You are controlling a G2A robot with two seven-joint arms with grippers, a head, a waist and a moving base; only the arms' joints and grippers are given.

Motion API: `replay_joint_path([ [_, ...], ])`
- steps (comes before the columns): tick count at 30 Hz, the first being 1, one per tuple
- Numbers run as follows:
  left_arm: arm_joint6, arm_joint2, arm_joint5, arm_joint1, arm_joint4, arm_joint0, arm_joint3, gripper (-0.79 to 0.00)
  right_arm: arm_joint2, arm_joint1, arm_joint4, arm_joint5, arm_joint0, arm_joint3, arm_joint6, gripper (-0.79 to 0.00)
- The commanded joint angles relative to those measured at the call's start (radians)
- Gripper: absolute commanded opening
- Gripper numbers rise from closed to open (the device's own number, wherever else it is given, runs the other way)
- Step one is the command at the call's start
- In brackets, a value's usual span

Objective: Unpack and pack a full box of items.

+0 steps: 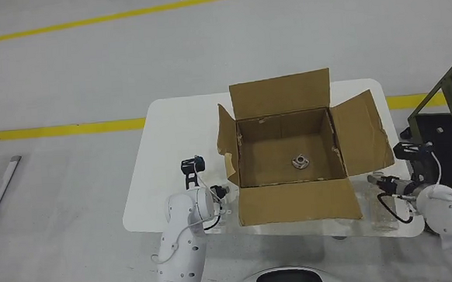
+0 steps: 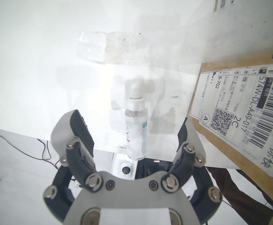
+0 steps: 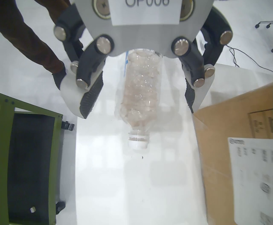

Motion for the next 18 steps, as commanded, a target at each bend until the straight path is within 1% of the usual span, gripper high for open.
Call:
replay_joint_path([
  [1, 0.0, 0.0, 0.0, 0.0, 0.0, 0.0, 0.0, 0.0, 0.049, 0.002, -0.002, 0.023, -0.015, -0.071, -0.002, 0.0],
  [5, 0.0, 0.0, 0.0, 0.0, 0.0, 0.0, 0.0, 0.0, 0.145, 0.005, -0.004, 0.089, -0.028, -0.243, -0.025, 0.0],
  [6, 0.0, 0.0, 0.0, 0.0, 0.0, 0.0, 0.0, 0.0, 0.16, 0.005, -0.004, 0.1, -0.027, -0.278, -0.033, -0.126],
  [7, 0.0, 0.0, 0.0, 0.0, 0.0, 0.0, 0.0, 0.0, 0.171, 0.005, -0.012, 0.103, -0.022, -0.318, -0.049, -0.446],
  [8, 0.0, 0.0, 0.0, 0.0, 0.0, 0.0, 0.0, 0.0, 0.174, 0.006, -0.011, 0.106, -0.017, -0.344, -0.057, -0.671],
  [9, 0.0, 0.0, 0.0, 0.0, 0.0, 0.0, 0.0, 0.0, 0.171, 0.006, -0.008, 0.106, -0.007, -0.368, -0.068, -0.785],
  [11, 0.0, 0.0, 0.0, 0.0, 0.0, 0.0, 0.0, 0.0, 0.139, 0.008, 0.001, 0.077, 0.022, -0.4, -0.074, -0.785],
  [13, 0.0, 0.0, 0.0, 0.0, 0.0, 0.0, 0.0, 0.0, 0.077, 0.012, -0.009, 0.02, 0.063, -0.399, -0.072, -0.785],
  [14, 0.0, 0.0, 0.0, 0.0, 0.0, 0.0, 0.0, 0.0, 0.034, 0.014, -0.008, -0.008, 0.093, -0.385, -0.064, -0.785],
  [16, 0.0, 0.0, 0.0, 0.0, 0.0, 0.0, 0.0, 0.0, -0.064, 0.015, -0.008, -0.027, 0.169, -0.334, -0.061, -0.785],
  [18, 0.0, 0.0, 0.0, 0.0, 0.0, 0.0, 0.0, 0.0, -0.192, 0.014, -0.064, -0.06, 0.26, -0.256, -0.042, -0.785],
])
